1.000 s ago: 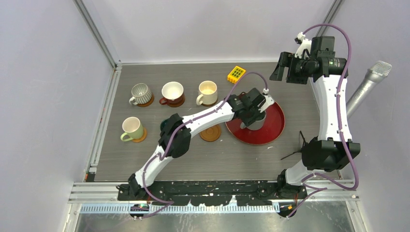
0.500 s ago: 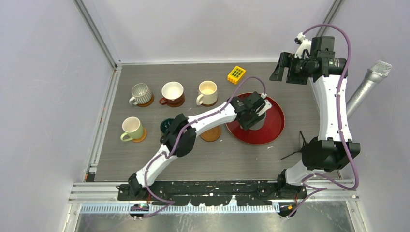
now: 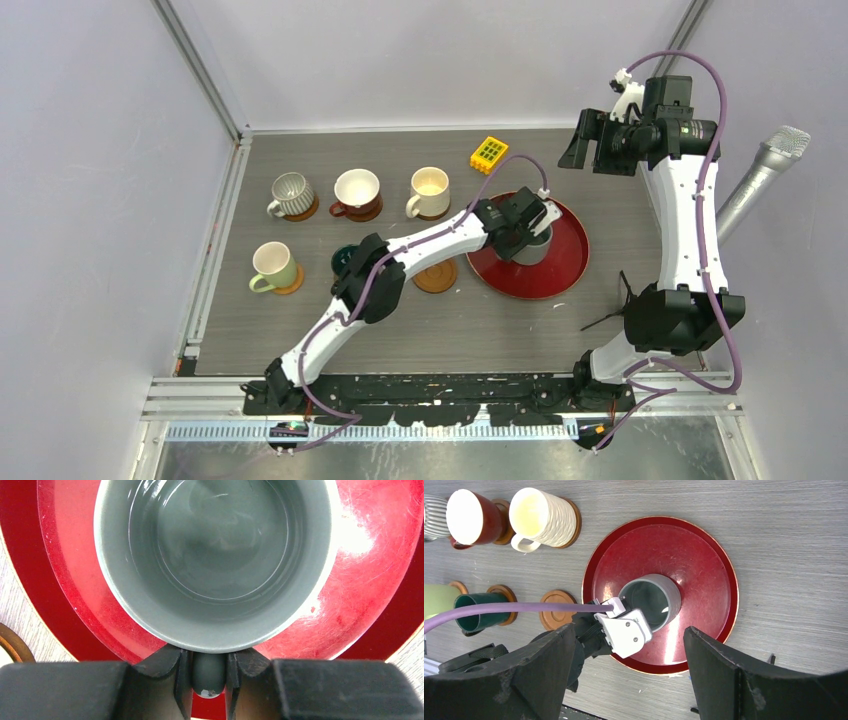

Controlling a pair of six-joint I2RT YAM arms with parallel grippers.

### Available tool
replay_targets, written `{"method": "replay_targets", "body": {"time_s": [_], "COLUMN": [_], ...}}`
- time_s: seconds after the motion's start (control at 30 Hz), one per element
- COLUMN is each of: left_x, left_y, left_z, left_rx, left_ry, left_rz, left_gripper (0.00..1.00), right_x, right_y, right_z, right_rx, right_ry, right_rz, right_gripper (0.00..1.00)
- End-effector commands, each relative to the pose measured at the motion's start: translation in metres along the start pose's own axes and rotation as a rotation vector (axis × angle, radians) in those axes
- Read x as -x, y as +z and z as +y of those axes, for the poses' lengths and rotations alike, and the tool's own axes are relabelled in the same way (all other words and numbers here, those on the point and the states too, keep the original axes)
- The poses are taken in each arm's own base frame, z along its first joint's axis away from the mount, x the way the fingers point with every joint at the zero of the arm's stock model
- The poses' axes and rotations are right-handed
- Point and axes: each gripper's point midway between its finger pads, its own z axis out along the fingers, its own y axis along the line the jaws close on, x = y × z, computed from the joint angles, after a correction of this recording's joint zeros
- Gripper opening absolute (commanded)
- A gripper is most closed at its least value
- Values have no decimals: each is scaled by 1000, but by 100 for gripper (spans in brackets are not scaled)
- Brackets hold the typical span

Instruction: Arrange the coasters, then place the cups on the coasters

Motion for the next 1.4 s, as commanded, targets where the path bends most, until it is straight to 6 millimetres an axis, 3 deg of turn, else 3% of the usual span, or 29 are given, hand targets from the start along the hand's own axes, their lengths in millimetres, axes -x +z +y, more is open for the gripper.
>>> {"method": "replay_targets", "body": {"time_s": [0.0,0.3,0.57,0.73,0.87,1.1,1.37], "left_x": [53,116,120,101,88,43,-28], "left_y": [-36,-99,-147,-187,-213,-239,-245], "left_z": [15,49,64,85,87,100,105], "left_rx": [41,178,212,298,296,350,356], "left_ry": [-1,-9,-102,-212,-229,-288,-434], "left_rz": [-192,-446,-526,-601,-669,-641,-565], "left_gripper": [0,0,0,0,0,0,0], "right_x": [9,10,17,14,8,-7,-25], "right_y": [-13,-14,-17,-16,-10,-1,12], "right_z": [2,2,-1,1,0,3,3], "right_rx": [-10,-13,-35,-25,-18,17,41], "right_ry": [-29,-27,-13,4,36,77,102], "right_rz": [-47,-50,-87,-81,-75,-50,-7], "right_gripper": [83,83,84,84,84,84,84]}}
